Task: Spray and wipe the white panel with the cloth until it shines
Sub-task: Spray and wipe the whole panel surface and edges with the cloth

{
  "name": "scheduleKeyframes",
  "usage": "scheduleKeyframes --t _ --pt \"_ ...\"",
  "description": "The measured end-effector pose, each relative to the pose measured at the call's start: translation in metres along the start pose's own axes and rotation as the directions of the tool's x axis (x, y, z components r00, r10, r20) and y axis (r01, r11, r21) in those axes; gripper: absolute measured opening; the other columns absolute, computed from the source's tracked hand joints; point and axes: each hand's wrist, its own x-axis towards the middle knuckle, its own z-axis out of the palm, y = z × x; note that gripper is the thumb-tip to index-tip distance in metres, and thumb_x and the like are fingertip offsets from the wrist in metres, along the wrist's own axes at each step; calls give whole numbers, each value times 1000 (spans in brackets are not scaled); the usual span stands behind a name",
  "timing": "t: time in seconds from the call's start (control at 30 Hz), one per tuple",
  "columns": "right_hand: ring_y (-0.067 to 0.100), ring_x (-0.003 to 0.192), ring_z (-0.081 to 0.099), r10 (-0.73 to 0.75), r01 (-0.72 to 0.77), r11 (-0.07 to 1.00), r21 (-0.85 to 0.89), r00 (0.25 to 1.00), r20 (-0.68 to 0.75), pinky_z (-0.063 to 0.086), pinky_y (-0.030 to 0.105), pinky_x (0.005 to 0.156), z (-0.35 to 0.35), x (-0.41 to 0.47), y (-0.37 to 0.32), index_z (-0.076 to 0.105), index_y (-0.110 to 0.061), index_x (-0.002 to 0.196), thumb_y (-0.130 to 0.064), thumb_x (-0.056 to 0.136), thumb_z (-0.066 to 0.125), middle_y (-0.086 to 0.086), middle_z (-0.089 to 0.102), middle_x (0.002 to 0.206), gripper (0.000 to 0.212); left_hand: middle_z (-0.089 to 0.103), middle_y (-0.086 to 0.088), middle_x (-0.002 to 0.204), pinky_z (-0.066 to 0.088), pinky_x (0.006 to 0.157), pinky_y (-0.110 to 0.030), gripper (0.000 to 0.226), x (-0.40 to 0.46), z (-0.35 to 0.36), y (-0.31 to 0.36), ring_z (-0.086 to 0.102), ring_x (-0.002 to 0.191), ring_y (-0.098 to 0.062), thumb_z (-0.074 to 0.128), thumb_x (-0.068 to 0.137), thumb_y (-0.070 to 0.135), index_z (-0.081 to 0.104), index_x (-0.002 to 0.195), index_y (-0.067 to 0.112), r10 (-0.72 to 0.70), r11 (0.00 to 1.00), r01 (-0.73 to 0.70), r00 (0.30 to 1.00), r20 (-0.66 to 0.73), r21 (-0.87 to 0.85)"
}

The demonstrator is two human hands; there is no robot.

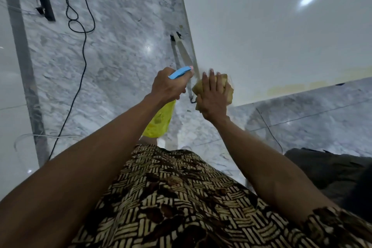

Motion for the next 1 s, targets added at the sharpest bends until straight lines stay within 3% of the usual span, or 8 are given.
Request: scheduleKeyframes --t 0.3,0.4,0.57,0.63,0.7,0.77,0.87,1.0 --pt "33 150 16 -273 272 962 -32 962 -24 22 56 114 19 -86 49 16 -18 156 -35 87 54 7 14 164 80 76 -4 65 57 64 -30 59 -79 62 -25 63 45 -14 65 97 58 72 63 10 13 1000 -12 999 -46 15" --pt "30 138 38 -164 124 900 418 985 60 39 46 103 8 -115 70 21 -23 155 -33 95 45 6 35 155 66 79 -9 75 57 60 -30 55 -101 69 -24 63 45 -13 68 96 55 71 65 10 28 999 -29 998 -47 -19" --pt "32 89 61 230 -415 98 905 894 385 49 30 60 -36 -142 104 62 -21 108 -51 98 37 0 67 94 41 77 -14 70 56 57 -28 58 -136 70 6 62 45 -15 71 95 54 76 72 0 122 989 -126 991 -60 -79" --pt "33 92 66 140 -401 -327 856 875 463 56 34 68 -63 -139 116 67 -14 106 -49 101 33 5 73 95 49 75 -12 69 52 50 -23 53 -142 70 25 60 41 -9 70 97 51 74 73 4 164 983 -169 985 -59 -78" --pt "34 119 60 24 -324 -611 722 904 427 52 46 94 -88 -137 133 56 -5 134 -51 101 36 17 62 131 60 75 -12 71 50 46 -21 51 -145 73 45 60 40 -7 70 98 50 74 77 4 213 973 -217 976 -54 -76" --pt "37 138 41 -35 -242 -763 600 942 335 36 53 113 -105 -134 142 38 -2 147 -50 97 50 18 41 151 71 75 -13 72 50 45 -21 50 -144 75 64 58 39 -9 71 98 49 73 72 7 249 965 -252 967 -46 -75" --pt "32 136 43 -34 -162 -864 477 963 267 23 49 119 -130 -123 146 50 -8 137 -34 76 81 12 46 145 73 75 -12 72 49 45 -20 45 -137 80 93 57 39 -10 70 98 51 71 68 17 290 955 -290 957 -16 -57" --pt "31 148 24 -120 -197 -879 434 973 198 16 50 121 -154 -86 148 26 -13 154 -38 84 71 12 26 160 86 77 -11 72 53 50 -24 47 -108 82 130 60 43 -15 68 97 55 70 67 19 323 946 -322 946 31 -35"
